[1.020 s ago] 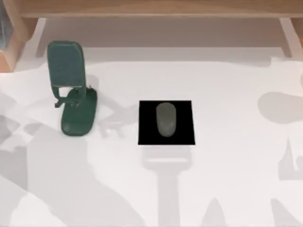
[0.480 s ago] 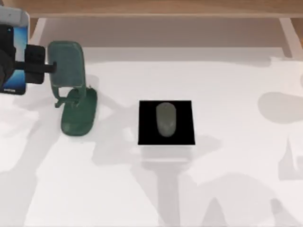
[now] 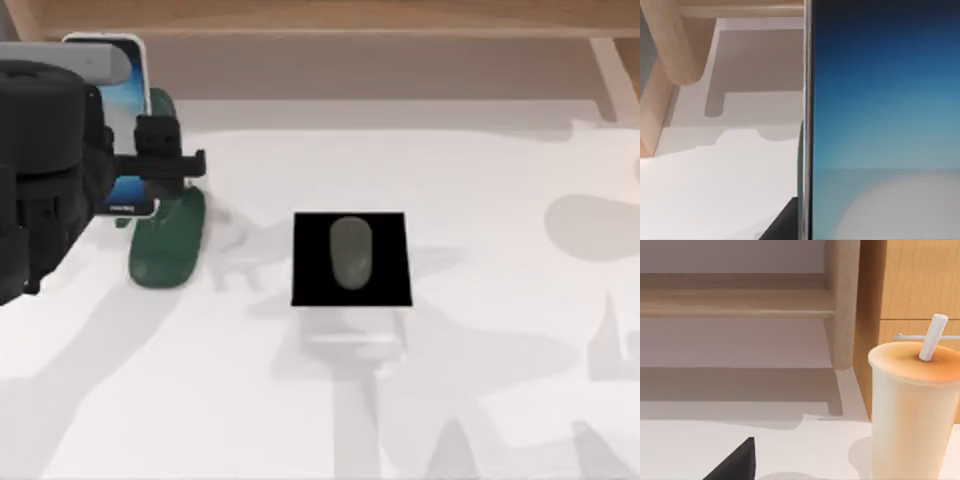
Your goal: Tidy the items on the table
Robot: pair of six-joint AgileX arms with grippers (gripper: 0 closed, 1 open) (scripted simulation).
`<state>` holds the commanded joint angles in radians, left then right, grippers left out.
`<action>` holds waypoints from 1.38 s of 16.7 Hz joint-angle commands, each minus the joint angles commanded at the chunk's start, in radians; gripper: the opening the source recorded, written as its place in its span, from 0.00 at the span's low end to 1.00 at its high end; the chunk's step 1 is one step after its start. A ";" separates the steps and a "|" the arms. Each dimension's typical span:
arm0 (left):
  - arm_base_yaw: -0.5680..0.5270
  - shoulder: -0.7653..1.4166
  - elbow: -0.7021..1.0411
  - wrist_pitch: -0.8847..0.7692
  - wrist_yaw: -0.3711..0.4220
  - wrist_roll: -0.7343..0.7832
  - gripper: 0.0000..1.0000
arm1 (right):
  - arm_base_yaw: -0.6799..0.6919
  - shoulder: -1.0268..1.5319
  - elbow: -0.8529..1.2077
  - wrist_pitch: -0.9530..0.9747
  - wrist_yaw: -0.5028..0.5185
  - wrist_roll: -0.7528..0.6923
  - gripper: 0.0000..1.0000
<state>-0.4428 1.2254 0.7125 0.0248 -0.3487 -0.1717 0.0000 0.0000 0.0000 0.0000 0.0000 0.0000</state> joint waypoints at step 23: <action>0.060 0.213 0.060 0.163 0.055 0.032 0.38 | 0.000 0.000 0.000 0.000 0.000 0.000 1.00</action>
<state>-0.3830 1.4389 0.7721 0.1882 -0.2932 -0.1399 0.0000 0.0000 0.0000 0.0000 0.0000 0.0000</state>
